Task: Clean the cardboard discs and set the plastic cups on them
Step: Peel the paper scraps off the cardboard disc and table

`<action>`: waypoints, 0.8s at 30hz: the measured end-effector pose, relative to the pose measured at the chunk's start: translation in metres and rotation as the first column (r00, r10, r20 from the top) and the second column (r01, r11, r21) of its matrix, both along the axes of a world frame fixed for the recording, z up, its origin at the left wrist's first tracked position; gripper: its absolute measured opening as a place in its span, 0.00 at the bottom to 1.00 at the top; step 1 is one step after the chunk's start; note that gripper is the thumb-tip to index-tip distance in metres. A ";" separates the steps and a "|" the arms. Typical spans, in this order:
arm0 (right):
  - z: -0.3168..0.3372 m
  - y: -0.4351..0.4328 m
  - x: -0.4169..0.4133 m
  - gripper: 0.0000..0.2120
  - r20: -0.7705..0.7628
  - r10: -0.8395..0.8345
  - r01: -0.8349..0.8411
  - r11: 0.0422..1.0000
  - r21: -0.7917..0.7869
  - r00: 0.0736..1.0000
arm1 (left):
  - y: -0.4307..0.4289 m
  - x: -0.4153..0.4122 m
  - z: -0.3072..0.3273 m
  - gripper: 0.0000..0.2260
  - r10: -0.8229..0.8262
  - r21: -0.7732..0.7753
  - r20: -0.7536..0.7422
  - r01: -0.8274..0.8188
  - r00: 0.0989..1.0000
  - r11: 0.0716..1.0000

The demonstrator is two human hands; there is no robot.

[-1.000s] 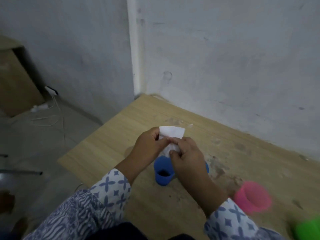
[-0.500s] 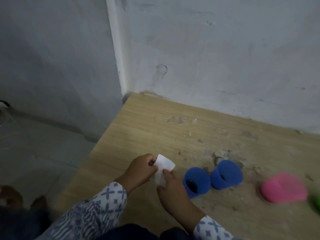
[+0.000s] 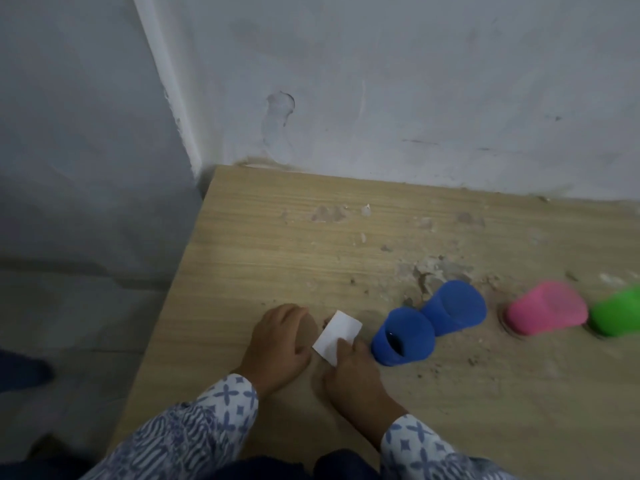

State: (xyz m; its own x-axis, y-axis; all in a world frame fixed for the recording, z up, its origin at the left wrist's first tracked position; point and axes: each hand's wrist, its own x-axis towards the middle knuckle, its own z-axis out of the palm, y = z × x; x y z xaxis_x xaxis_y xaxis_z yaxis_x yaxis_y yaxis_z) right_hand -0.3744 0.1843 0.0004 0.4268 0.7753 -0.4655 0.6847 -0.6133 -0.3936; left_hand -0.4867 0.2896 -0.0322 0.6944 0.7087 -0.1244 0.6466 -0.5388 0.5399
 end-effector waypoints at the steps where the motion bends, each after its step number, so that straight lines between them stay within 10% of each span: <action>1: -0.001 0.000 -0.001 0.21 0.008 0.018 -0.018 1.000 -0.020 1.000 | 0.003 -0.004 -0.004 0.32 -0.025 -0.023 -0.021 0.024 0.999 0.999; 9: 0.010 -0.001 -0.016 0.20 0.333 0.169 -0.209 0.974 0.088 0.928 | 0.018 -0.011 -0.022 0.36 -0.094 0.073 0.021 0.092 0.995 0.993; 24: -0.020 -0.001 -0.011 0.24 0.159 0.114 -0.128 0.988 0.083 0.981 | 0.024 -0.016 -0.036 0.31 -0.008 0.227 -0.116 0.035 0.993 0.973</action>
State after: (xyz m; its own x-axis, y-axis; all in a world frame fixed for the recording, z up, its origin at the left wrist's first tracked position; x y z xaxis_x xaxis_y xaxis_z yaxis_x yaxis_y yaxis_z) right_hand -0.3850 0.1829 -0.0196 0.3881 0.8620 -0.3259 0.8080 -0.4884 -0.3295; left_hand -0.5022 0.3137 -0.0686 0.7003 0.7127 -0.0405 0.6838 -0.6535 0.3246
